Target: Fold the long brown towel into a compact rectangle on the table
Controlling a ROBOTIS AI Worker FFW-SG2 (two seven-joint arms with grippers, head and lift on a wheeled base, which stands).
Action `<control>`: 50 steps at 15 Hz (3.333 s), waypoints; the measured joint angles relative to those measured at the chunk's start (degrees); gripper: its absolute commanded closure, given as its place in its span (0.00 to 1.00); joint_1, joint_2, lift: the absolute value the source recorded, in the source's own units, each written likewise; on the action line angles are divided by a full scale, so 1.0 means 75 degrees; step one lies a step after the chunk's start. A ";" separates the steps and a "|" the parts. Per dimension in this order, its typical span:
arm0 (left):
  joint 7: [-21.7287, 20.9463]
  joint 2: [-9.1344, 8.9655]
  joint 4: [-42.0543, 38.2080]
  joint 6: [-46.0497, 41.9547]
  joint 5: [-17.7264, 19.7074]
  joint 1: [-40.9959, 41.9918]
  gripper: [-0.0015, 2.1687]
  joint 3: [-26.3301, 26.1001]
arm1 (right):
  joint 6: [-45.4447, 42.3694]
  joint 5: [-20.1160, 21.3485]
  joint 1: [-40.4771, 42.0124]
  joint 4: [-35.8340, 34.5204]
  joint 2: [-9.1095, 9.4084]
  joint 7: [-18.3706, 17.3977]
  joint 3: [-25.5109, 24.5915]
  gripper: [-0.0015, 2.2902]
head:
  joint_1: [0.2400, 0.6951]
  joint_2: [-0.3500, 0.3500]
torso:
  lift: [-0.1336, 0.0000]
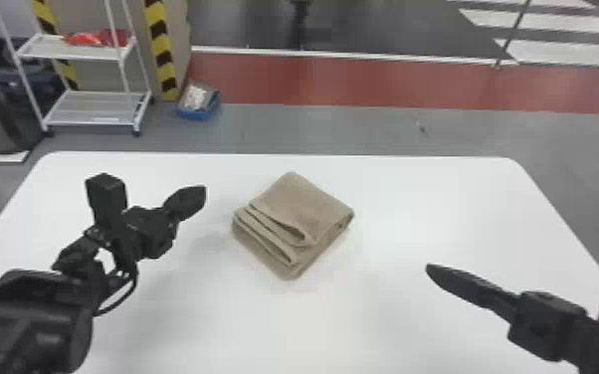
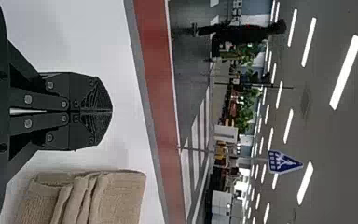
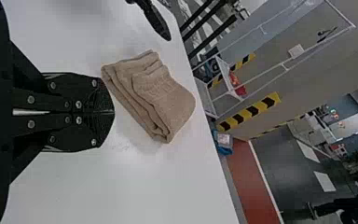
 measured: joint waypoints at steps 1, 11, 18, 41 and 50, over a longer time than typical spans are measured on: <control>-0.0058 -0.0001 0.0126 -0.0042 -0.0015 -0.0032 0.75 -0.0011 | 0.0021 -0.0053 0.0044 -0.0052 0.0002 0.0026 -0.0047 0.75 | 1.00 0.40 | 0.07; -0.0109 -0.0247 0.0641 -0.0434 -0.0120 -0.0048 0.75 -0.0919 | 0.0074 -0.1026 0.0546 -0.0383 0.0159 0.0556 -0.0994 0.75 | 1.00 0.27 | 0.07; -0.0130 -0.0205 -0.1202 0.0572 0.0071 0.1185 0.75 -0.0845 | 0.0025 -0.1059 0.0328 -0.0182 0.0212 0.0618 -0.1143 0.75 | 1.00 0.18 | 0.07; 0.0734 -0.0364 -0.1223 -0.0281 -0.0302 0.1686 0.75 -0.1028 | 0.0377 -0.1838 0.0484 -0.0271 0.0378 0.0958 -0.2181 0.75 | 1.00 0.13 | 0.07; 0.1163 -0.0377 -0.1976 -0.0269 -0.0155 0.2044 0.75 -0.1245 | 0.0481 -0.1997 0.0444 -0.0108 0.0392 0.1065 -0.2431 0.75 | 1.00 0.05 | 0.07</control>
